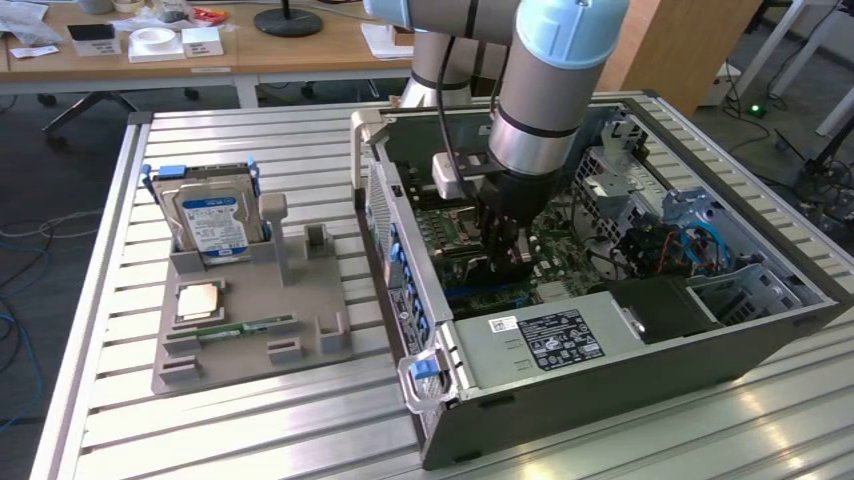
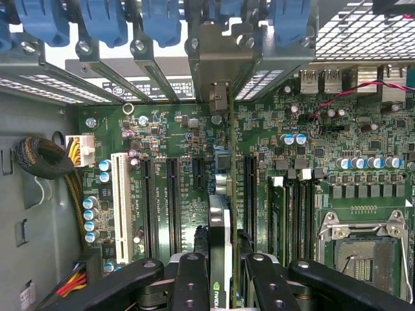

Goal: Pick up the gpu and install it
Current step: 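Insert the gpu into the slot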

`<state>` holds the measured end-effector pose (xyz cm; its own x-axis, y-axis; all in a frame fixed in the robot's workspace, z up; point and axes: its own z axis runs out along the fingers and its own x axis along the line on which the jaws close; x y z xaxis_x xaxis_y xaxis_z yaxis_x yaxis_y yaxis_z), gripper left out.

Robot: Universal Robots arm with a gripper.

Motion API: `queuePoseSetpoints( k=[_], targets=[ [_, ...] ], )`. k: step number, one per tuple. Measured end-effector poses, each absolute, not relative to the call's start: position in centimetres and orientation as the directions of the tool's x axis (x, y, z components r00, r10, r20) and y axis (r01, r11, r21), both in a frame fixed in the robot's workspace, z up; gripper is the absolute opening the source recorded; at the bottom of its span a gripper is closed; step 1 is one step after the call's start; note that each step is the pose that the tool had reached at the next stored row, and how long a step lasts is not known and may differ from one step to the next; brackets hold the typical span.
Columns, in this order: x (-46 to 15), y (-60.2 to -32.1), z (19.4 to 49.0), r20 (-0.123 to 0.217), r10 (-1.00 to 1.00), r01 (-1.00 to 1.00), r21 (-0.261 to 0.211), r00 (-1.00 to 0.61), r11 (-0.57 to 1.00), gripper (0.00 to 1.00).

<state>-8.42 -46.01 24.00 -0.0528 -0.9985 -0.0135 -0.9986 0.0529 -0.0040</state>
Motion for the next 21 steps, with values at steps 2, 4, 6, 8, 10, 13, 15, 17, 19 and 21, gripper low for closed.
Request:
queuePoseSetpoints(
  k=[2, 4, 6, 8, 10, 13, 15, 17, 19, 21],
  targets=[
    [-8.41, -46.0, 23.92, -0.015, -0.998, -0.999, -0.005, -0.053, 0.053, 0.27],
    [-8.42, -46.0, 23.94, -0.014, -0.999, -0.999, -0.004, -0.053, 0.053, 0.27],
    [-8.42, -46.01, 23.96, -0.014, -0.999, -0.999, -0.004, -0.053, 0.053, 0.27],
    [-8.42, -46.01, 23.96, -0.014, -0.999, -0.999, -0.004, -0.053, 0.053, 0.27],
    [-8.42, -46.01, 23.96, -0.014, -0.999, -0.999, -0.004, -0.053, 0.053, 0.27],
    [-8.42, -46.01, 23.96, -0.014, -0.999, -0.999, -0.004, -0.053, 0.053, 0.27],
    [-8.43, -46.01, 23.97, -0.013, -0.999, -0.999, -0.004, -0.053, 0.053, 0.27],
    [-8.43, -46.01, 23.97, -0.014, -0.999, -0.999, -0.004, -0.053, 0.053, 0.34],
    [-8.42, -46.01, 23.97, -0.014, -0.999, -0.999, -0.004, -0.053, 0.053, 0.34],
    [-8.42, -46.01, 24.18, -0.013, -0.999, -0.999, -0.004, -0.053, 0.053, 0.34]
  ],
)
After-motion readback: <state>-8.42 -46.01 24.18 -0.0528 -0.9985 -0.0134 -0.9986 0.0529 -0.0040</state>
